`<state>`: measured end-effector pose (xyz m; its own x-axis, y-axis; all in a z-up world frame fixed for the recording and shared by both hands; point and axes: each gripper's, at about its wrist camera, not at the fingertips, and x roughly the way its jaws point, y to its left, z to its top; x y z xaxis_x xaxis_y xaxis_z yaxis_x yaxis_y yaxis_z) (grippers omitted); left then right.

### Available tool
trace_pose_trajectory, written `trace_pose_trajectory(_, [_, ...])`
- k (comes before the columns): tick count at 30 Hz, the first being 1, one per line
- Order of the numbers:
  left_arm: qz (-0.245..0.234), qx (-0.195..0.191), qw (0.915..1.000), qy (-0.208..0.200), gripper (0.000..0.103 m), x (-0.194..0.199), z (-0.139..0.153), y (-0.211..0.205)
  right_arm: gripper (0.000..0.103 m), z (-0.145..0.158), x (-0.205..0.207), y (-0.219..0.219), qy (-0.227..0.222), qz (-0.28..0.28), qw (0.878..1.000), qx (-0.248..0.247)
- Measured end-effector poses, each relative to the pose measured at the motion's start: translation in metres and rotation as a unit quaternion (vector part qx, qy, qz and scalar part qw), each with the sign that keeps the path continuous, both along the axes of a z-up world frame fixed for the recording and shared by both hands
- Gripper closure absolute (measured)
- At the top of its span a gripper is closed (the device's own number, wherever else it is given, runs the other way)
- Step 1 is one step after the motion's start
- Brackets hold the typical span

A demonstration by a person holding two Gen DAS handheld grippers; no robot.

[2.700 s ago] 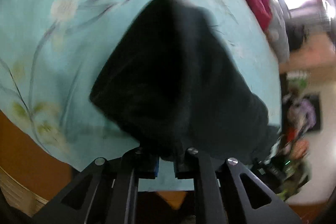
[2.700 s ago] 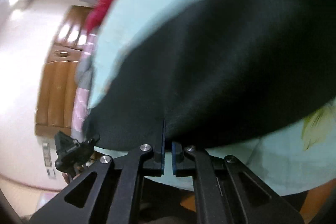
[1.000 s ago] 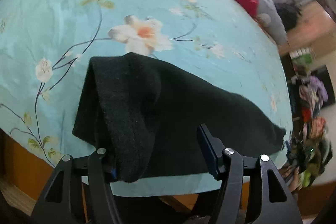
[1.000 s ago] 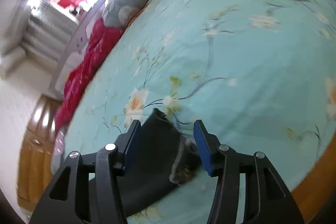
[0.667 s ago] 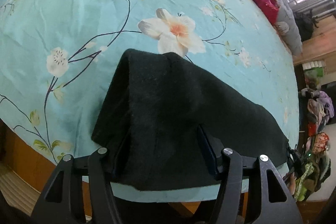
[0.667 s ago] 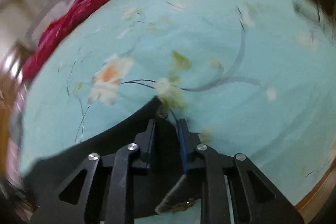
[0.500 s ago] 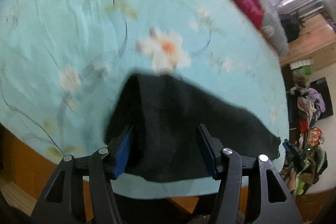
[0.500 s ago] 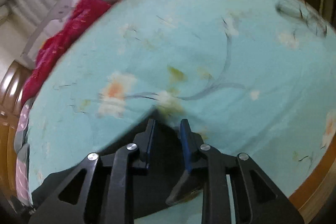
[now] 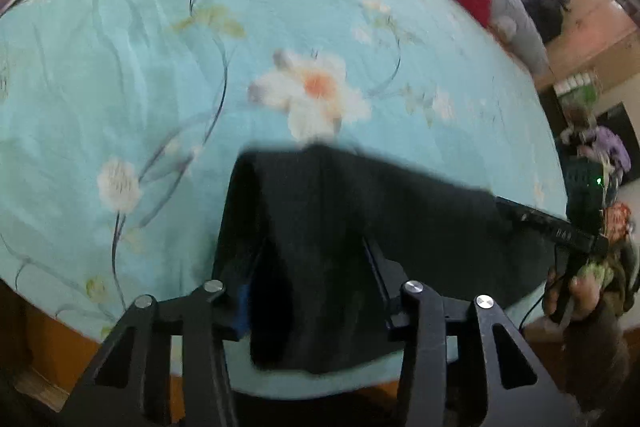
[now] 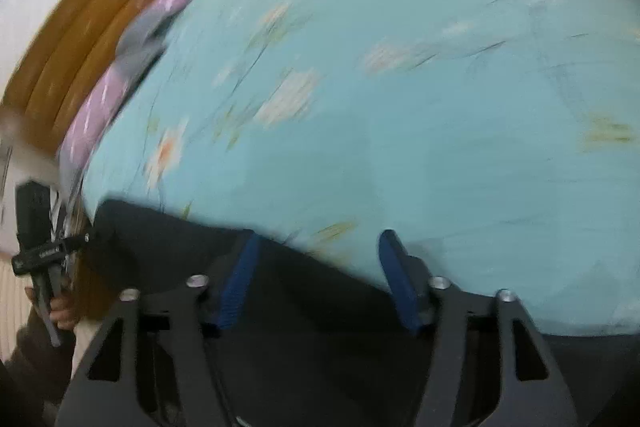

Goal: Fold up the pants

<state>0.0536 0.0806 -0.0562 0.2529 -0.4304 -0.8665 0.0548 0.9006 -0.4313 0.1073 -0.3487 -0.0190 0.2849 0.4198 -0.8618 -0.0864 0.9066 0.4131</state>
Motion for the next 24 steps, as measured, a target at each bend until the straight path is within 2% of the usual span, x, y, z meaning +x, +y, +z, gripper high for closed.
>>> trace_pose_trajectory(1, [-0.004, -0.001, 1.0, 0.008, 0.059, -0.003, -0.006, 0.002, 0.052, -0.005, -0.002, 0.019, 0.01, 0.041, 0.999, -0.014])
trace_pose_trajectory(3, [0.001, 0.004, 1.0, 0.005, 0.059, -0.009, -0.012, 0.006, 0.05, -0.001, -0.015, 0.053, -0.013, 0.126, 0.988, -0.085])
trace_pose_trajectory(4, [0.004, -0.003, 1.0, 0.005, 0.059, -0.009, -0.013, 0.008, 0.05, 0.002, -0.015, 0.054, -0.012, 0.134, 0.987, -0.084])
trace_pose_trajectory(7, [0.026, -0.025, 0.9994, 0.001, 0.058, 0.001, -0.012, 0.011, 0.05, 0.005, 0.001, 0.031, 0.011, 0.084, 0.996, -0.038])
trace_pose_trajectory(9, [0.026, -0.015, 0.9996, 0.0, 0.059, 0.009, -0.013, 0.005, 0.052, -0.001, 0.011, 0.028, 0.003, 0.06, 0.996, -0.06])
trace_pose_trajectory(11, [0.02, -0.006, 0.9998, 0.0, 0.061, 0.011, -0.009, -0.001, 0.073, -0.008, 0.013, 0.04, 0.004, 0.078, 0.994, -0.08])
trace_pose_trajectory(12, [0.017, -0.002, 0.9998, -0.011, 0.064, 0.01, -0.004, -0.003, 0.075, -0.006, 0.01, 0.054, -0.009, 0.099, 0.99, -0.104])
trace_pose_trajectory(14, [0.018, 0.001, 0.9993, -0.032, 0.068, 0.005, 0.006, 0.0, 0.09, 0.009, 0.005, 0.077, -0.038, 0.135, 0.979, -0.15])
trace_pose_trajectory(16, [0.026, 0.021, 0.9992, -0.023, 0.068, 0.012, -0.004, -0.004, 0.092, 0.015, 0.005, 0.082, -0.063, 0.138, 0.973, -0.174])
trace_pose_trajectory(18, [0.031, 0.038, 0.9987, -0.015, 0.069, 0.018, -0.011, -0.007, 0.092, -0.004, 0.014, 0.075, -0.042, 0.122, 0.973, -0.194])
trace_pose_trajectory(19, [0.033, 0.038, 0.9986, -0.013, 0.068, 0.018, -0.009, -0.007, 0.091, -0.01, 0.018, 0.07, -0.041, 0.105, 0.976, -0.185])
trace_pose_trajectory(22, [0.04, 0.038, 0.9983, -0.02, 0.068, 0.012, 0.008, 0.004, 0.091, 0.001, 0.018, 0.059, -0.052, 0.055, 0.984, -0.162])
trace_pose_trajectory(24, [0.044, 0.021, 0.9985, -0.025, 0.064, 0.002, 0.019, 0.016, 0.087, 0.013, 0.01, 0.043, -0.046, 0.016, 0.993, -0.11])
